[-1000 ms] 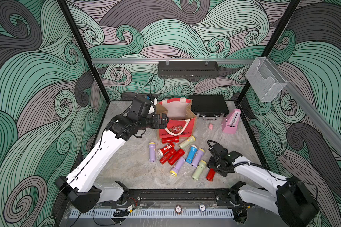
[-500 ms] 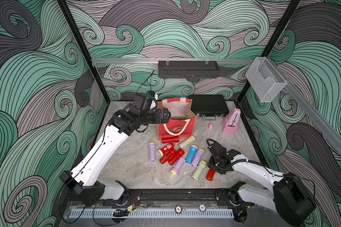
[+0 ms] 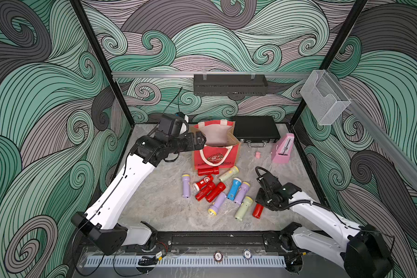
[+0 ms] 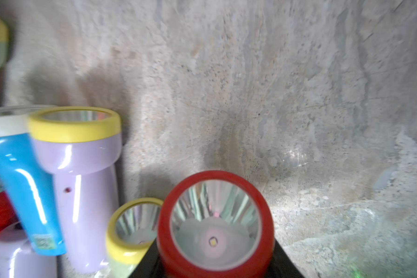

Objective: Put the flashlights into the tote bags
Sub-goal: Pick up the flashlight from the center of the board, then place the flashlight in the canvas bag.

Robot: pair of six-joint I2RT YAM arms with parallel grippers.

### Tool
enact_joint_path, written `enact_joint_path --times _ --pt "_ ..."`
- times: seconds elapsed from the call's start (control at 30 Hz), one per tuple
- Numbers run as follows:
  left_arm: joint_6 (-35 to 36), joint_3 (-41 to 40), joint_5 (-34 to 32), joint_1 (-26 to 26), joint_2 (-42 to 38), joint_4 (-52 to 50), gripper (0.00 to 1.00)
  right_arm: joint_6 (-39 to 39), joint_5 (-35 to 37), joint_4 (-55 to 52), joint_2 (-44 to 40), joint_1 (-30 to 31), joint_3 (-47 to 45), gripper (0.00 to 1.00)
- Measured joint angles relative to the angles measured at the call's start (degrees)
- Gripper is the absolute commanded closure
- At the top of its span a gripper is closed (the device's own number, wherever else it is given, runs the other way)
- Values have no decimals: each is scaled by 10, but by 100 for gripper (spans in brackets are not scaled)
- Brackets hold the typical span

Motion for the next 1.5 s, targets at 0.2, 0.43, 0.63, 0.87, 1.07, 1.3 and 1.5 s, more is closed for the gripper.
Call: enact_joint_path --times 0.2,0.43,0.63,0.87,1.07,1.3,1.5 --pt "-4 0 7 21 0 3 1 -31 33 -50 -53 0 64 100" --pt "10 2 9 53 0 -13 1 -89 63 -96 -45 0 164 100" --pt "22 -3 11 86 -4 -27 1 -152 83 -105 17 0 297 100" --pt "22 -9 12 123 -8 -46 1 -202 101 -114 80 10 448 100" --pt "16 -10 11 129 -5 -48 1 -249 98 -115 161 30 577 100" --pt "10 -62 5 129 -4 -42 2 -312 50 -110 278 32 712 100" --pt "9 -112 6 129 -9 -41 1 -344 18 -123 395 32 849 100"
